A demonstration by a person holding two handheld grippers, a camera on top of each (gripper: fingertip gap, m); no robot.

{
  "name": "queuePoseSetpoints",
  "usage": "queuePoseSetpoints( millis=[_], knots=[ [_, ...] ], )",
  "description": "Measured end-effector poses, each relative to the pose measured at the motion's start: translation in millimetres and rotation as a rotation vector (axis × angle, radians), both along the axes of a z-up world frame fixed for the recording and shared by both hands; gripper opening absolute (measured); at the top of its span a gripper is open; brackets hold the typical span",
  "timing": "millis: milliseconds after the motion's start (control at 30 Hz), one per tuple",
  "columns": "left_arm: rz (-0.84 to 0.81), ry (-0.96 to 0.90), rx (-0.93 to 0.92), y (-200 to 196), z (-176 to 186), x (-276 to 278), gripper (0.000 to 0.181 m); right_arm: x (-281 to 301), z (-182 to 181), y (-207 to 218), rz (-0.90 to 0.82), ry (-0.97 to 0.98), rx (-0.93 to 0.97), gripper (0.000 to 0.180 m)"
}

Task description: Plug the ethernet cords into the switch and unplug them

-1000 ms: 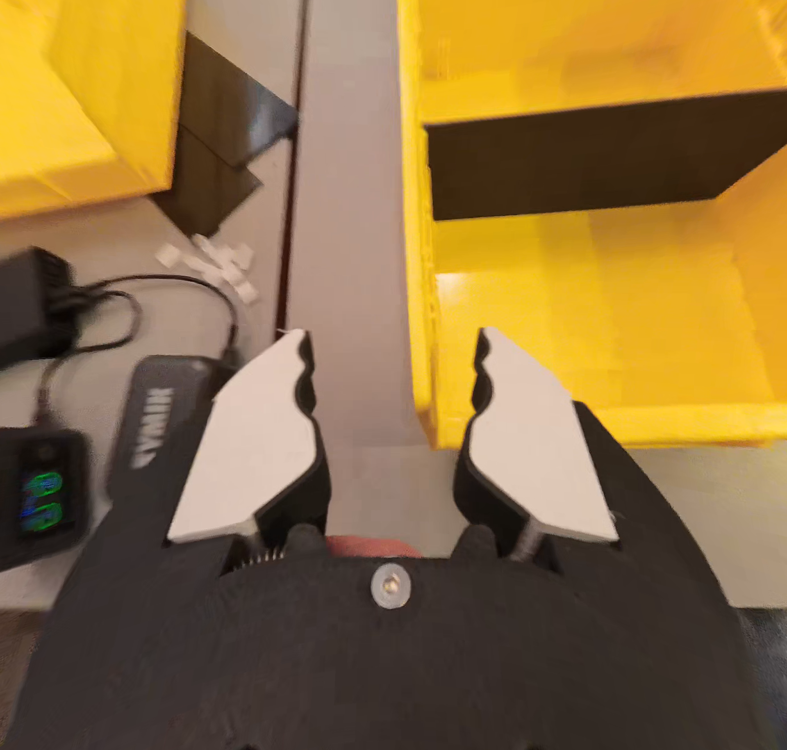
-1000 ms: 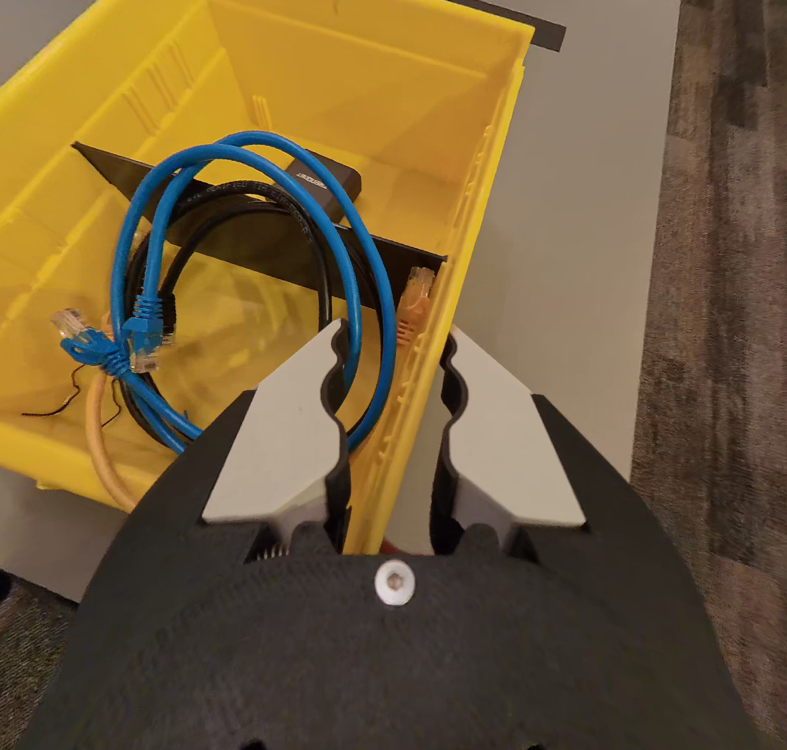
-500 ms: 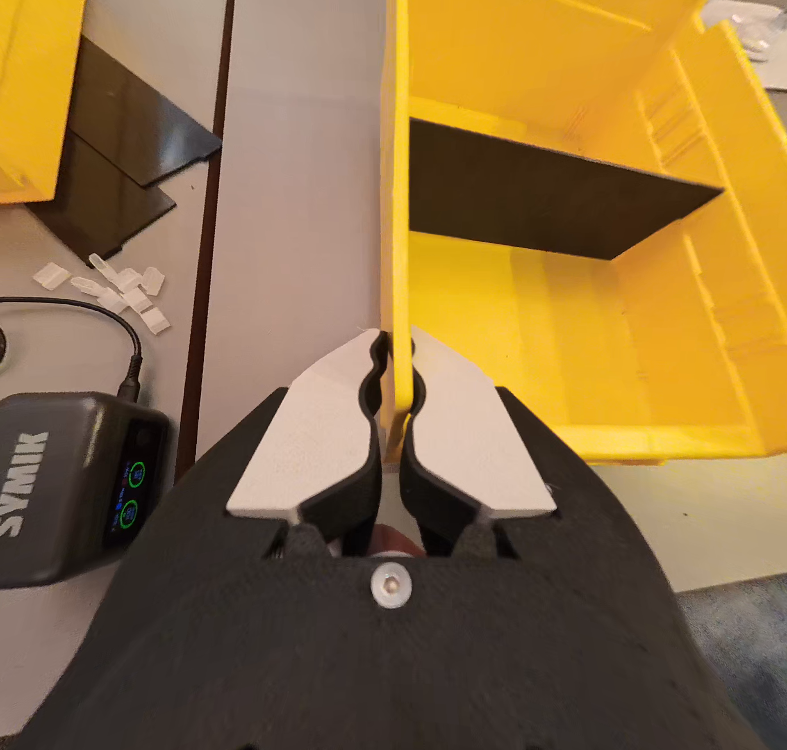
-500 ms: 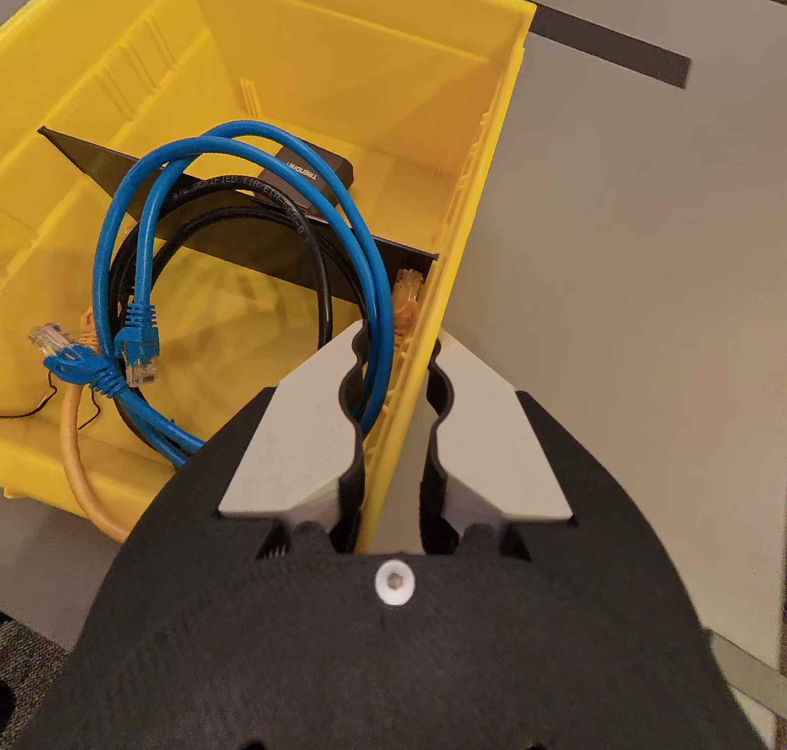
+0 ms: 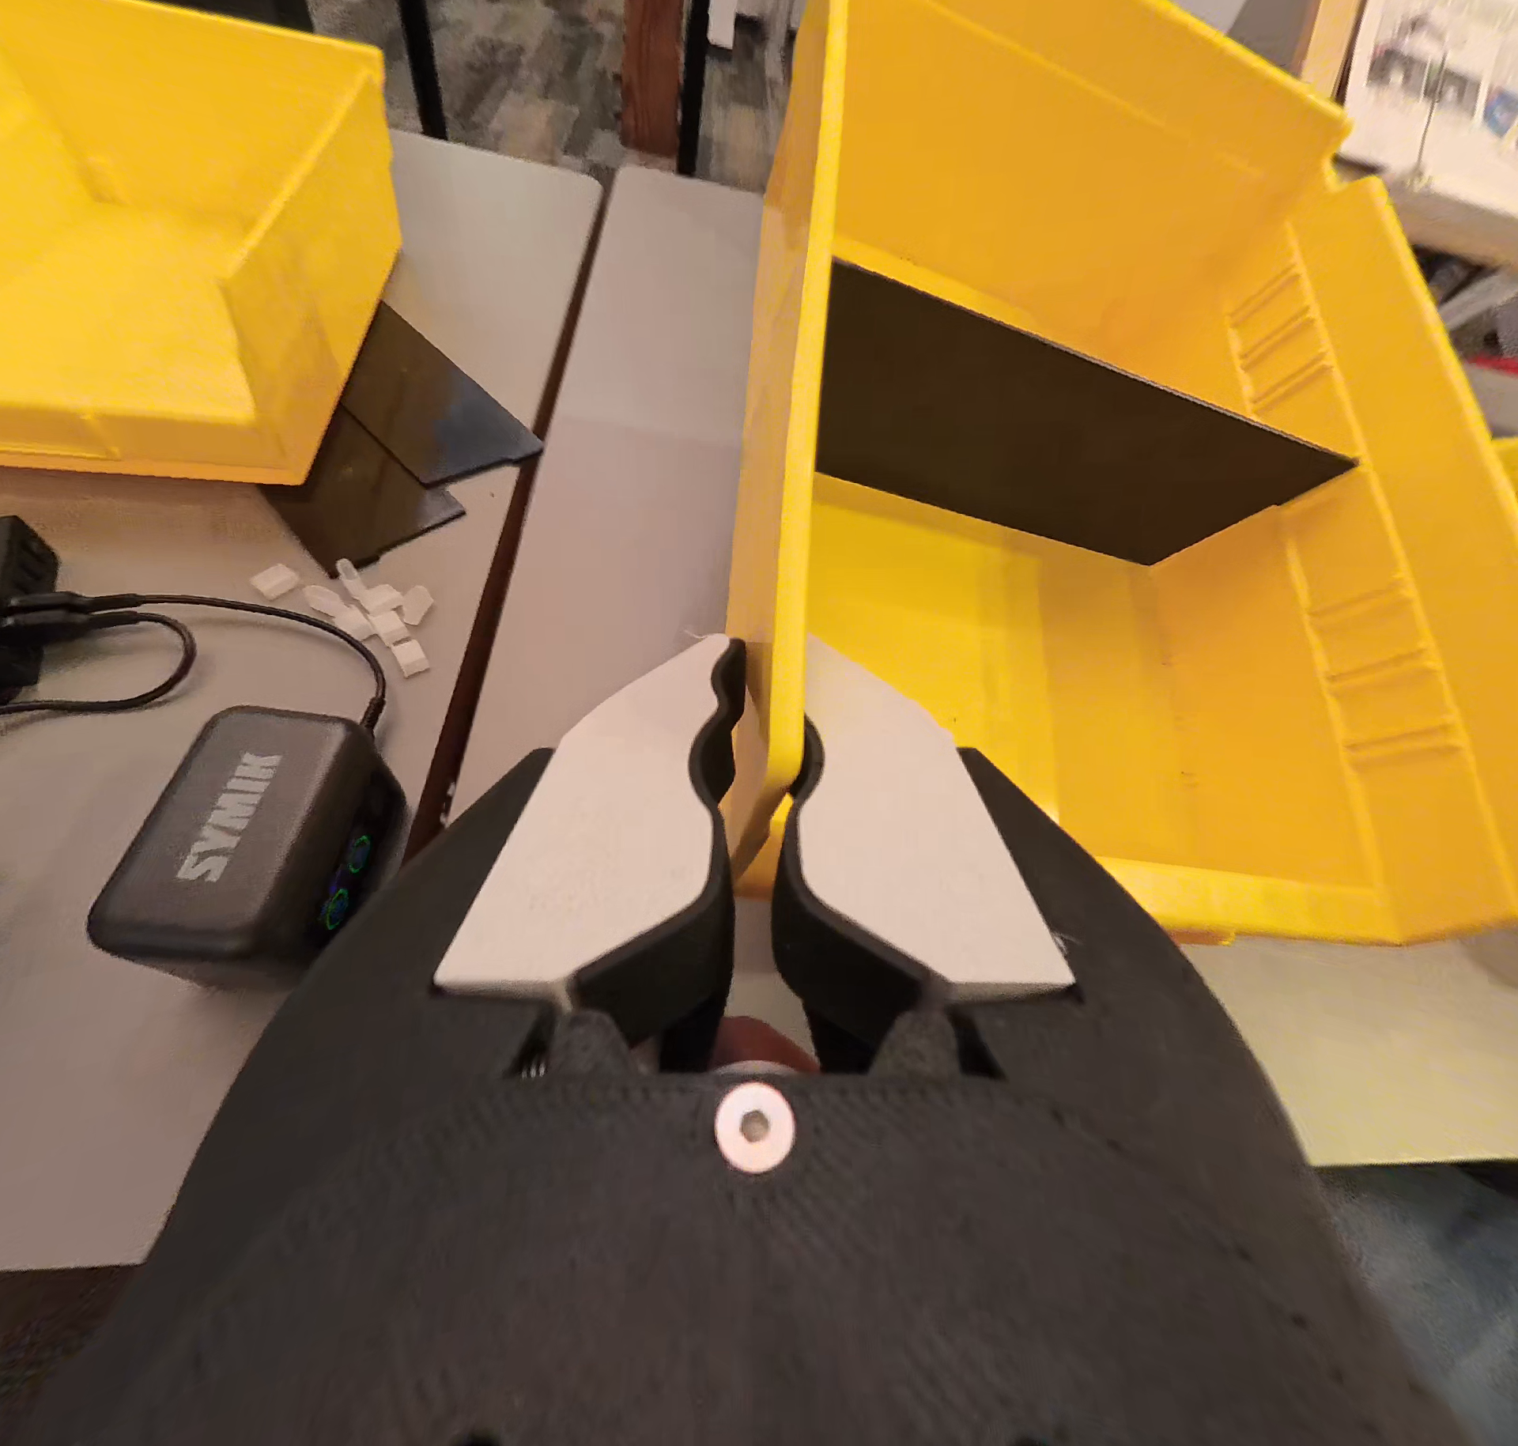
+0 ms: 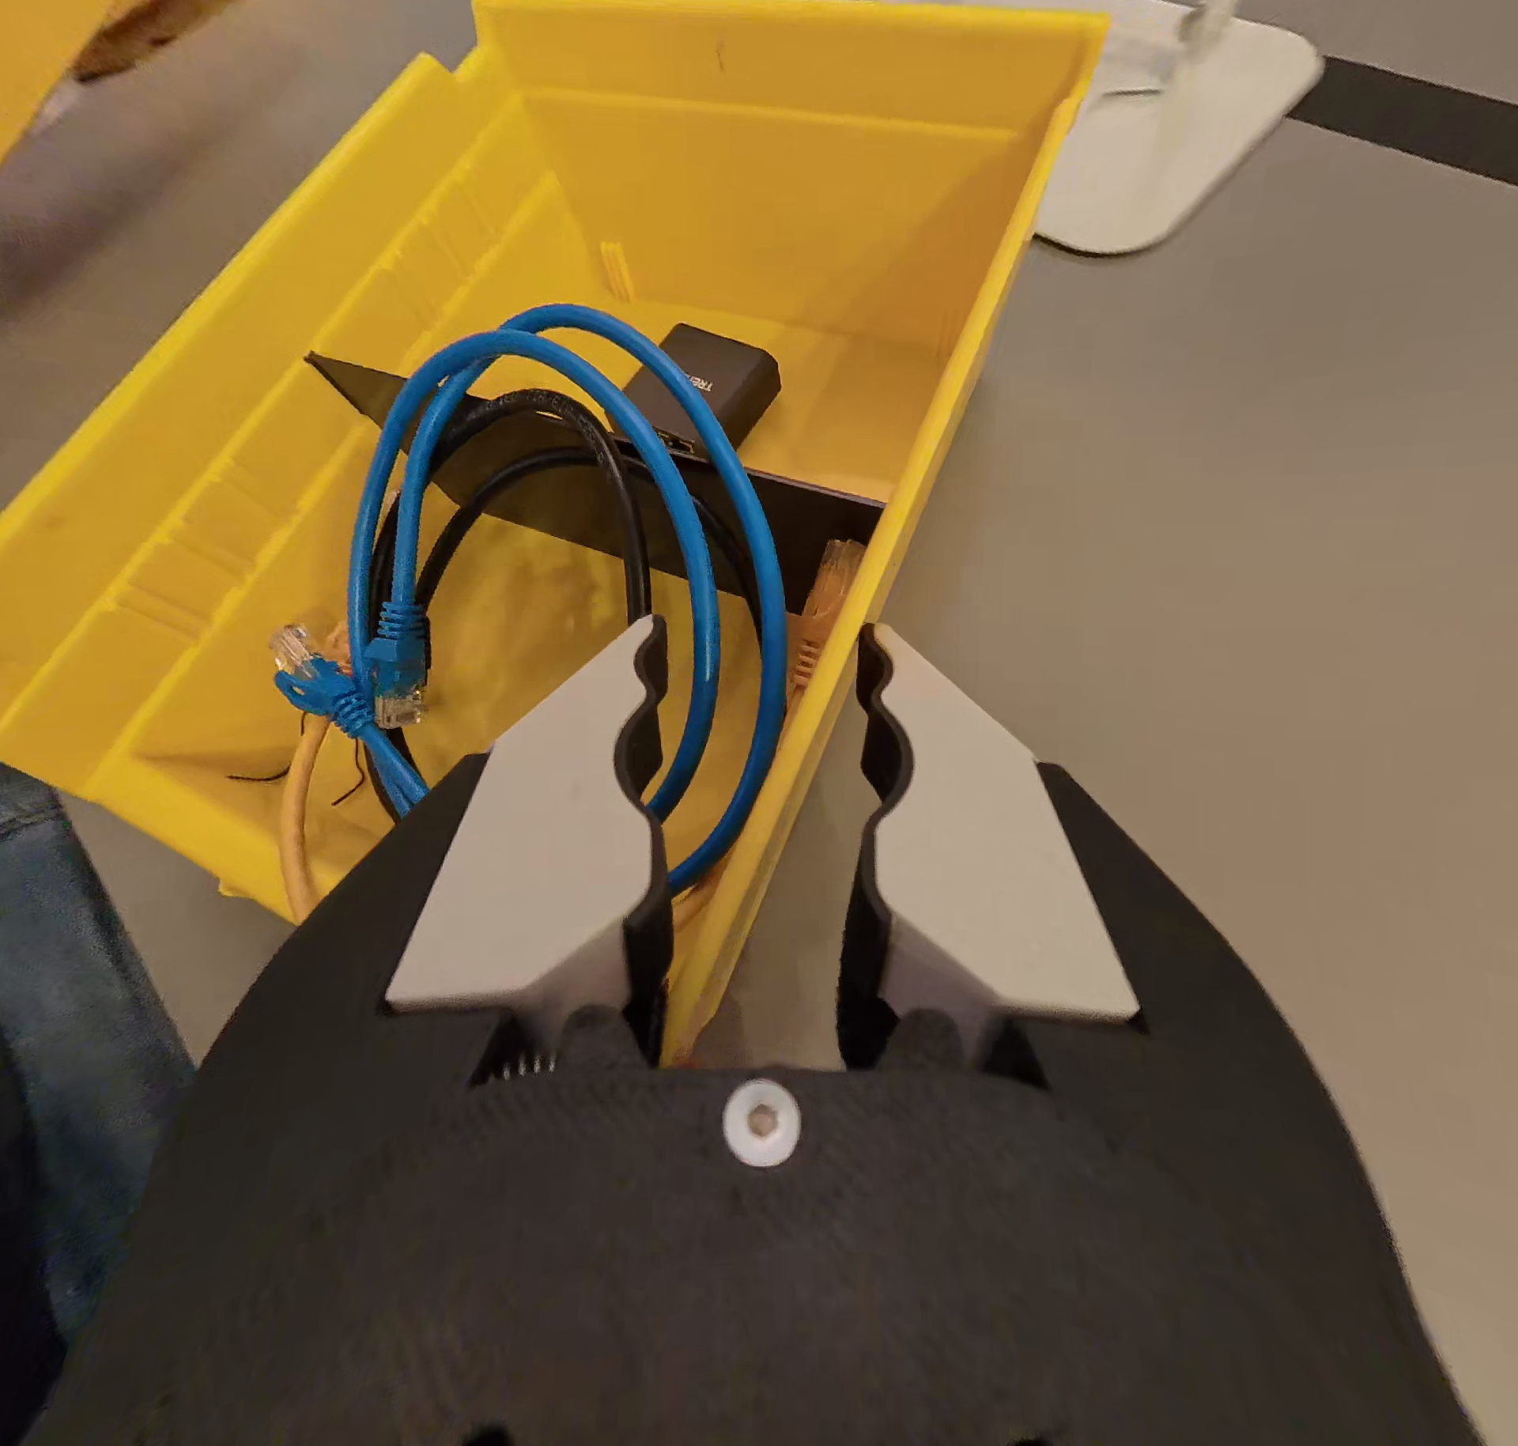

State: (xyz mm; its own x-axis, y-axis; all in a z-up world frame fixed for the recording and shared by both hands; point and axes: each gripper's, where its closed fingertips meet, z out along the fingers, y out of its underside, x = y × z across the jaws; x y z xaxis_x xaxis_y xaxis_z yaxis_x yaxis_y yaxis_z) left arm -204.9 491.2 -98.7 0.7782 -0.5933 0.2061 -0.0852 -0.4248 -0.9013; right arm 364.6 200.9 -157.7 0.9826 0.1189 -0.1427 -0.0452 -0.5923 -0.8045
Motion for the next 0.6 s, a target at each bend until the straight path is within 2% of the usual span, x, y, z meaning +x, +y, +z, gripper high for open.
queuePoseSetpoints(
  millis=[367,600],
  knots=[
    [0.029,-0.107,0.050,-8.0,22.8,-13.3,0.004,-74.7,-4.0,80.1,0.090,0.019,0.011,0.018],
    [0.030,-0.178,0.072,-18.8,41.2,-14.8,0.004,-102.1,-3.6,128.4,0.074,0.023,0.009,0.021]
  ],
)
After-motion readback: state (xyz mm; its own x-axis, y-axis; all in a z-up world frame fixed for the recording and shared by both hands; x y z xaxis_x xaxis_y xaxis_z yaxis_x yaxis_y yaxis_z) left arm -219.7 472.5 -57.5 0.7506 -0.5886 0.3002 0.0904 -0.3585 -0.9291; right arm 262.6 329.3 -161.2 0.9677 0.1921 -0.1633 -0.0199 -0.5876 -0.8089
